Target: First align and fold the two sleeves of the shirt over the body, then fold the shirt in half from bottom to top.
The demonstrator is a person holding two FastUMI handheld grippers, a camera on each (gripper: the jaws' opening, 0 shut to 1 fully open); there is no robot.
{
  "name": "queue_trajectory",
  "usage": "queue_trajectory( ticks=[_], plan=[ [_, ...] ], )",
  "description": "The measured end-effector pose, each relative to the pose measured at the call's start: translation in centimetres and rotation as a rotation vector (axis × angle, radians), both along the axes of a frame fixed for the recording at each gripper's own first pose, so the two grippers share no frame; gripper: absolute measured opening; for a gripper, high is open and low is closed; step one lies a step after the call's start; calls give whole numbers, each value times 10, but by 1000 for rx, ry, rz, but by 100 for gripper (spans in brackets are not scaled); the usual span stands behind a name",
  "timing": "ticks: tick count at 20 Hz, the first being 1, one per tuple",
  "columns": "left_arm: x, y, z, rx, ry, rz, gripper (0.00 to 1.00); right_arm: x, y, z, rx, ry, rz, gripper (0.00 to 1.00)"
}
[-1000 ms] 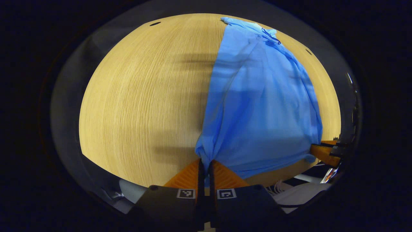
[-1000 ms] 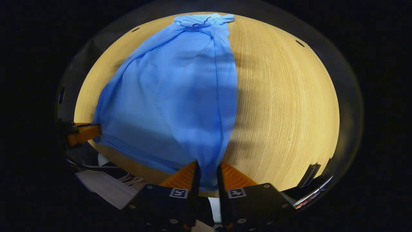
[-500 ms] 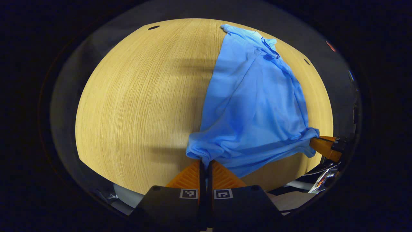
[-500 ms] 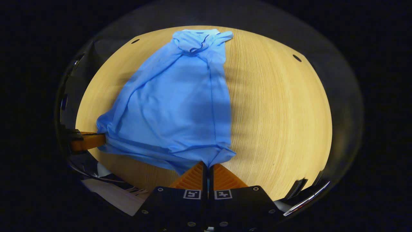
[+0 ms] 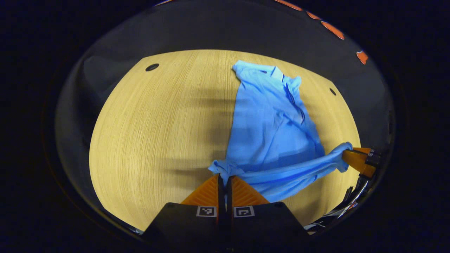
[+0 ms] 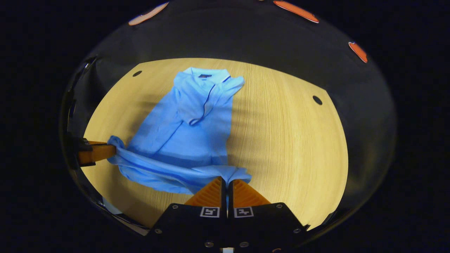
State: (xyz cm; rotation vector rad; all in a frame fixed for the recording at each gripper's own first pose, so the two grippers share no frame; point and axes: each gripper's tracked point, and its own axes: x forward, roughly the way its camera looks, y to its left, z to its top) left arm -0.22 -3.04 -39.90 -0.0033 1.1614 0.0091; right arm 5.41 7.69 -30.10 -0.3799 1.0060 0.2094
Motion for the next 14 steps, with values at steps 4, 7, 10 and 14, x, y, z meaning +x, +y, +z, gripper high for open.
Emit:
queue_trajectory(
  ticks=[4,7,10,14],
  plan=[
    [74,2,14,-15,-71,15,4,65,18,25,17,-88,8,1],
    [130,3,33,-30,-123,18,4,115,28,55,-6,-184,40,1],
    [184,13,54,-3,-166,10,5,158,43,82,20,-223,39,0],
    [237,23,70,16,-186,-7,4,192,54,70,55,-213,2,0]
  ],
)
